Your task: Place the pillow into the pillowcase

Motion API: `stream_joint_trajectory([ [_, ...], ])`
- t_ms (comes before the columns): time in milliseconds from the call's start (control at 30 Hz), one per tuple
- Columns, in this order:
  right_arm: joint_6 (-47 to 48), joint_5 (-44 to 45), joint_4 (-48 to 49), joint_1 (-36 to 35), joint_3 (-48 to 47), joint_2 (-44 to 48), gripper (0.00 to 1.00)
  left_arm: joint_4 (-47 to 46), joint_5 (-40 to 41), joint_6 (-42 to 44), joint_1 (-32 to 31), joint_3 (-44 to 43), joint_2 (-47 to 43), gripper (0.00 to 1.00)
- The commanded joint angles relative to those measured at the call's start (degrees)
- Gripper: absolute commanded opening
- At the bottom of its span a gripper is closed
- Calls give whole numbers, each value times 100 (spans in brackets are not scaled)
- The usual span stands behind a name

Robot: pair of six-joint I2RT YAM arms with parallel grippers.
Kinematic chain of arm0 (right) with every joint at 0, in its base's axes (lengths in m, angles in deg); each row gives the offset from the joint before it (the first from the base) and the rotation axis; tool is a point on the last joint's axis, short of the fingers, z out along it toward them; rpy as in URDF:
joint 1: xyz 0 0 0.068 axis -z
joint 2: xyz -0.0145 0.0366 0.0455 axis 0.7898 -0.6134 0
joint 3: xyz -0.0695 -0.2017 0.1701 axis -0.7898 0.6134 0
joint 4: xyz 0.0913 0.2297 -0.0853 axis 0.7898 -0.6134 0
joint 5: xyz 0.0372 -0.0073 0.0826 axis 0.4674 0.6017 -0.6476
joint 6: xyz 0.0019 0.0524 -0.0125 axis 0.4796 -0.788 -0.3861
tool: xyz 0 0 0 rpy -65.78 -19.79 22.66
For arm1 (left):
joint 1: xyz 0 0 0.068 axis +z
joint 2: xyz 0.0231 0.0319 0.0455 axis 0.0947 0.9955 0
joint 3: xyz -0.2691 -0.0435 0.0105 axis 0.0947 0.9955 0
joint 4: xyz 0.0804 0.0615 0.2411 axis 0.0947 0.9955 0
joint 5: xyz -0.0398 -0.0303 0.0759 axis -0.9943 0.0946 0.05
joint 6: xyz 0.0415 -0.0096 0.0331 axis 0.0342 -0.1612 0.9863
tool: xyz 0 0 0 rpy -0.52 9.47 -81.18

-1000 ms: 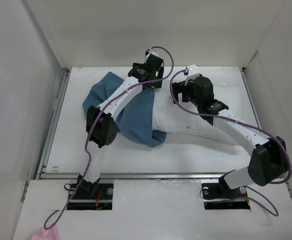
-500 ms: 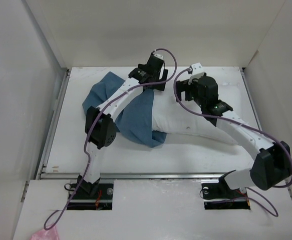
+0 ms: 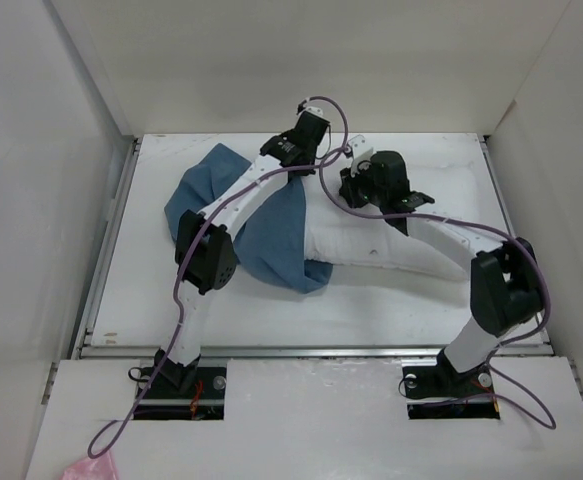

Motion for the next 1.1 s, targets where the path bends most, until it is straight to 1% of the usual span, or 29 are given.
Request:
stream_joint_trajectory([
  [0, -209, -109, -27, 6, -210, -284, 16, -251, -77, 41, 11, -381, -103, 0],
  [33, -323, -47, 167, 6, -80, -179, 0, -313, -130, 41, 11, -381, -104, 0],
  [67, -446, 136, 490, 6, 331, -13, 0, -375, -227, 41, 11, -442, -182, 0],
  [100, -447, 77, 842, 6, 596, 467, 0, -532, -306, 102, 11, -443, -322, 0],
  [133, -569, -71, 1585, 6, 859, 733, 0, -621, -368, 103, -76, -443, -402, 0],
  [167, -570, -229, 1940, 6, 1123, 1005, 0, -717, -368, 181, -147, -443, -481, 0],
  [200, -623, -579, 2257, 6, 1569, 1252, 0, -805, -368, 182, -313, -495, -630, 0],
  [233, -684, -722, 2791, 6, 1765, 1689, 0, -876, -368, 260, -402, -591, -683, 0],
  [267, -685, -854, 2970, 6, 1924, 1859, 0, -937, -490, 331, -489, -662, -736, 0],
  [300, -685, -1194, 3094, 6, 2108, 2000, 0, -938, -561, 331, -577, -732, -737, 0],
  [367, -737, -1670, 3287, 6, 2172, 2264, 0, -991, -683, 331, -850, -917, -850, 0],
  [400, -842, -1907, 3436, -55, 2285, 2265, 0, -991, -754, 331, -938, -970, -851, 0],
  [467, -1052, -1910, 3927, -56, 2522, 2169, 0, -991, -755, 279, -1254, -1022, -930, 0],
  [533, -1159, -1709, 4262, -56, 2689, 1950, 0, -939, -755, 209, -1474, -962, -1096, 0],
  [567, -1307, -1499, 4490, -56, 2751, 1740, 0, -886, -755, 156, -1692, -840, -1262, 0],
  [600, -1744, -1279, 5163, -56, 2839, 1633, 0, -885, -755, 156, -1808, -743, -1368, 0],
  [633, -1983, -885, 5631, -56, 2961, 1519, 0, -885, -755, 156, -1930, -620, -1474, 0],
  [667, -2273, -681, 6131, 23, 3206, 1387, 0, -885, -677, 103, -2167, -479, -1710, 0],
  [700, -2841, -610, 7006, 93, 3296, 1116, 0, -955, -615, 103, -2265, -130, -1817, 0],
  [767, -3232, -609, 7523, 286, 3349, 930, 0, -1096, -614, -1, -2397, 328, -2010, 0],
  [800, -3381, -609, 7621, 287, 3349, 877, 0, -1270, -614, -107, -2398, 870, -2124, 0],
  [867, -3480, -1019, 7622, 357, 3349, 876, 0, -1325, -457, -362, -2398, 1252, -2125, 0],
  [933, -3480, -1450, 7176, 357, 3297, 1068, 0, -1264, -273, -512, -2214, 1341, -1775, 0],
  [1000, -3480, -1776, 6736, 357, 3358, 1323, 1, -1088, -17, -749, -2012, 1114, -1485, 0],
  [1033, -3480, -1778, 6429, 357, 3410, 1690, 8, -887, -17, -819, -1776, 843, -1223, 0],
  [1067, -3367, -1778, 5452, 410, 3411, 1920, 26, -885, -77, -820, -1669, 753, -1133, 0],
])
